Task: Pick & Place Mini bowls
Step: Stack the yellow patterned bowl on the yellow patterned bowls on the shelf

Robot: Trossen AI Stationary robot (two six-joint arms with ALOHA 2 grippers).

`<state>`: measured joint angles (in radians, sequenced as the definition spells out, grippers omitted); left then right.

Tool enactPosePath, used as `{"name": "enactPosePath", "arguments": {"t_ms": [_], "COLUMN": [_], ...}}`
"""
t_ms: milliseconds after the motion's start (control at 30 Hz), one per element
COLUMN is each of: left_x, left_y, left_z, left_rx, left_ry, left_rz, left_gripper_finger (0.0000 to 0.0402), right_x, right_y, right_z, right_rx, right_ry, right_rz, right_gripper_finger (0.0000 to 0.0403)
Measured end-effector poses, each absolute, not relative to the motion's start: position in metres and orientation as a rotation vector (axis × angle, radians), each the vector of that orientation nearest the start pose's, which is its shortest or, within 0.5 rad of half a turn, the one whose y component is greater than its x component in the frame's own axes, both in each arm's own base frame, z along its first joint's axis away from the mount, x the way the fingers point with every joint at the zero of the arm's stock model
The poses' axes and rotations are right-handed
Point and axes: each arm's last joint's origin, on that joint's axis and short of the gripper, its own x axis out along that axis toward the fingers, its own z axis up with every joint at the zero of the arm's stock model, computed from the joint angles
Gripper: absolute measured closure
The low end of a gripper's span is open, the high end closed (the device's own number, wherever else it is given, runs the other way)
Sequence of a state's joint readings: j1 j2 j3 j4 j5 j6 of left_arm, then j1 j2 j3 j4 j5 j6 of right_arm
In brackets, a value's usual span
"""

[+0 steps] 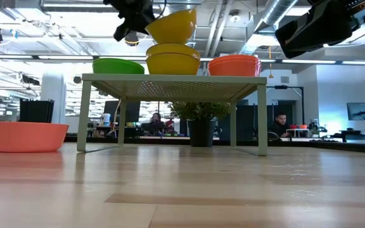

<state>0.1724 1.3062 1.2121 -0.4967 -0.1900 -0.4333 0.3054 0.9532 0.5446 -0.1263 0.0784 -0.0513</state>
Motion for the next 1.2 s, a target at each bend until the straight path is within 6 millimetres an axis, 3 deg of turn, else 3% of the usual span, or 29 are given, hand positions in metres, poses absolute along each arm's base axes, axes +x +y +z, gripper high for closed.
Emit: {"name": "enactPosePath", "arguments": {"t_ms": [400,867,1200], "left_x": [0.280,0.285,0.294], "left_y": [0.054,0.058,0.067], "left_z": [0.323,0.319,0.306], "left_rx": [-0.394,-0.397,-0.401], "left_ry": [0.641,0.637,0.673], "left_rz": [0.494,0.512,0.543], "left_gripper_finger": [0.0387,0.0360,0.0354], "right_x": [0.190,0.190,0.190], "right_y": [0.058,0.058,0.058], "right_z": [0.227,0.227,0.227], "right_rx": [-0.100,-0.101,-0.103], "right_ry": [0.526,0.526,0.531], "right_rz": [0.221,0.221,0.221], "right_gripper_finger": [0.0400,0.0400,0.0400]}}
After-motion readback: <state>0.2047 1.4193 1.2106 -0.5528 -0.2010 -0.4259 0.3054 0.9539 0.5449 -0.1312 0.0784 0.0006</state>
